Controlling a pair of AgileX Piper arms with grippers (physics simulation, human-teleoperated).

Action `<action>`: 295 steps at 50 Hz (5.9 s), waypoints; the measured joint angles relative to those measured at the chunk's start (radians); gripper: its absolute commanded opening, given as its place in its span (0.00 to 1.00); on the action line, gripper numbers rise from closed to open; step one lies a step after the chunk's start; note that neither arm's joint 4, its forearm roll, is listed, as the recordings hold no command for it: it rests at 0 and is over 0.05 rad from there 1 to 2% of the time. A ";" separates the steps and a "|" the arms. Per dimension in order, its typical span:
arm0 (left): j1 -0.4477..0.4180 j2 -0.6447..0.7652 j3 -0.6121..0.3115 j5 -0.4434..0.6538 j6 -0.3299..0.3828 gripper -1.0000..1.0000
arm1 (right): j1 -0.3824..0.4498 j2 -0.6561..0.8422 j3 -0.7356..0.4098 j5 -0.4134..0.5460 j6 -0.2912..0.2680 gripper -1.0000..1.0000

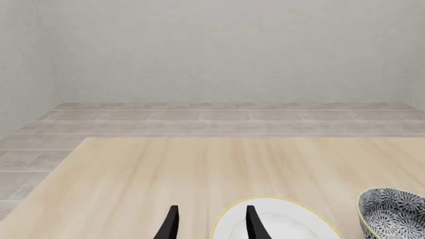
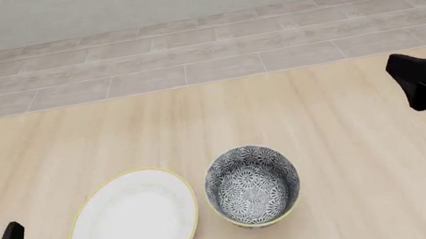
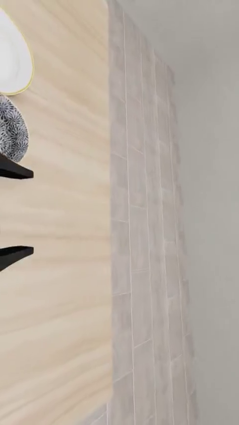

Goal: Put the bowl on the plate.

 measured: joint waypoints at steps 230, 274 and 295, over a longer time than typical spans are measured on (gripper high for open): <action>0.000 0.000 0.000 0.000 0.000 1.00 | 0.369 0.948 0.090 -0.542 0.247 1.00; 0.000 0.000 0.000 0.000 0.000 1.00 | 0.320 0.841 0.082 -0.480 0.227 0.00; 0.000 0.000 0.000 0.000 0.000 1.00 | 0.306 0.711 0.038 -0.389 0.219 0.00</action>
